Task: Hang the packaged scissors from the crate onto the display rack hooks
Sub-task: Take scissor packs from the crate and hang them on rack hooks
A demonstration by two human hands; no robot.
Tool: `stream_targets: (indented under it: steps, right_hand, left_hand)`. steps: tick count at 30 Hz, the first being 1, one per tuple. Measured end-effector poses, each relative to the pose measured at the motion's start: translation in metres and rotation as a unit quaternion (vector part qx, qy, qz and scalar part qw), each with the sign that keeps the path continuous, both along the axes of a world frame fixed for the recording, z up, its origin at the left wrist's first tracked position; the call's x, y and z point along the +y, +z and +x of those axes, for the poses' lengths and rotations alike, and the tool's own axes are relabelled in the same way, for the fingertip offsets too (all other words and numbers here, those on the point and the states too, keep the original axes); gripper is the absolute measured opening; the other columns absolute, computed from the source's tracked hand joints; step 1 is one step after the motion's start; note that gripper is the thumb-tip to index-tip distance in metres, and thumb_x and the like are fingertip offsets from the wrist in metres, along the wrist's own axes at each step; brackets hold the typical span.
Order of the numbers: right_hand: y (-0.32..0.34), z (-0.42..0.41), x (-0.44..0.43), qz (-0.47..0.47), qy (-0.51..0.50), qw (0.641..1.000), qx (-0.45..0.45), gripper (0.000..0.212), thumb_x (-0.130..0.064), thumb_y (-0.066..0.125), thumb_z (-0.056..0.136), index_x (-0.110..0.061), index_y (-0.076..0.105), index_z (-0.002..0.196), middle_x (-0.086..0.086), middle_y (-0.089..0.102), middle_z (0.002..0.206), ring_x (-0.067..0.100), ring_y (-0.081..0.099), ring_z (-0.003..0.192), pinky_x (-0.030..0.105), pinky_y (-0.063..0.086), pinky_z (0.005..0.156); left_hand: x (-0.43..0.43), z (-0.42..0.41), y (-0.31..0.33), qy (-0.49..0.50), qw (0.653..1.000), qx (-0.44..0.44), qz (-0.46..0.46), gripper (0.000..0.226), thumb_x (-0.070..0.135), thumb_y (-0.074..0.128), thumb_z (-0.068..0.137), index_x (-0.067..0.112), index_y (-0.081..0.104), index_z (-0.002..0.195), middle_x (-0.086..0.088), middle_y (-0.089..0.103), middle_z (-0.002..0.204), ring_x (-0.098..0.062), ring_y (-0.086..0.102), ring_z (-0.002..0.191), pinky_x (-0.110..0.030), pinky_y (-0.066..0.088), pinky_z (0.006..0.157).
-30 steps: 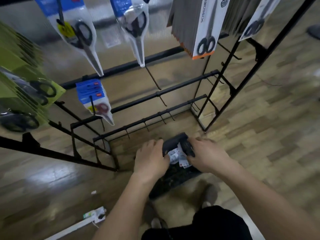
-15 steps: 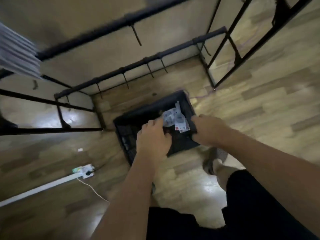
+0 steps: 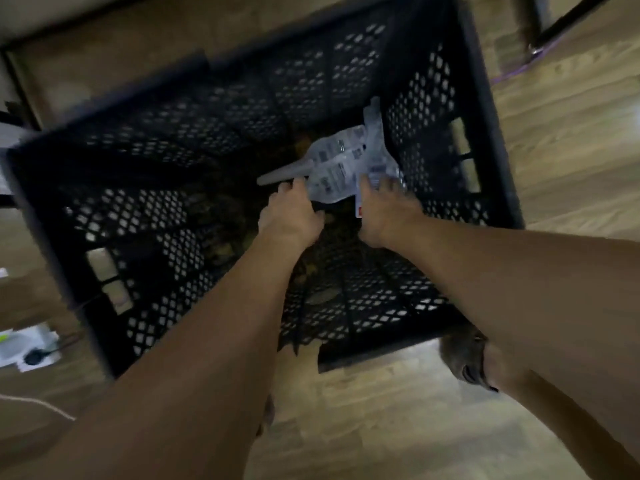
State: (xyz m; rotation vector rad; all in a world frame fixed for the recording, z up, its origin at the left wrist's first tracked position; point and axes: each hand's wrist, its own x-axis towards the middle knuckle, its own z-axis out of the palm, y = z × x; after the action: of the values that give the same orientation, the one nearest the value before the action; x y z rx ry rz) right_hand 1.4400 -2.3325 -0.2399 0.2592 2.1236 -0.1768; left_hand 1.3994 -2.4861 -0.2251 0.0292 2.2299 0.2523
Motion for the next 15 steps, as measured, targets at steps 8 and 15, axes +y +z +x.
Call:
stream_targets:
  steps: [8, 15]
  right_hand:
    - [-0.086, 0.018, 0.010, 0.090, 0.095, 0.983, 0.131, 0.099, -0.032, 0.075, 0.086, -0.017, 0.006, 0.156, 0.024, 0.018, 0.158, 0.042, 0.026, 0.144, 0.053, 0.048, 0.095]
    - [-0.056, 0.023, 0.014, 0.004, 0.060, 0.987, 0.147, 0.052, -0.013, 0.058, 0.095, -0.014, 0.036, 0.142, 0.016, 0.048, 0.137, 0.038, 0.058, 0.112, 0.043, 0.043, 0.070]
  left_hand:
    - [0.018, -0.001, -0.097, -0.032, 0.997, 0.067, 0.019, 0.084, 0.032, 0.065, 0.098, 0.021, 0.010, 0.162, -0.017, 0.029, 0.160, -0.043, 0.036, 0.142, -0.057, 0.043, 0.104]
    - [0.015, 0.012, -0.093, -0.009, 0.992, 0.122, -0.015, 0.034, 0.026, 0.065, 0.097, 0.016, 0.056, 0.128, -0.014, 0.065, 0.122, -0.036, 0.061, 0.115, -0.045, 0.049, 0.089]
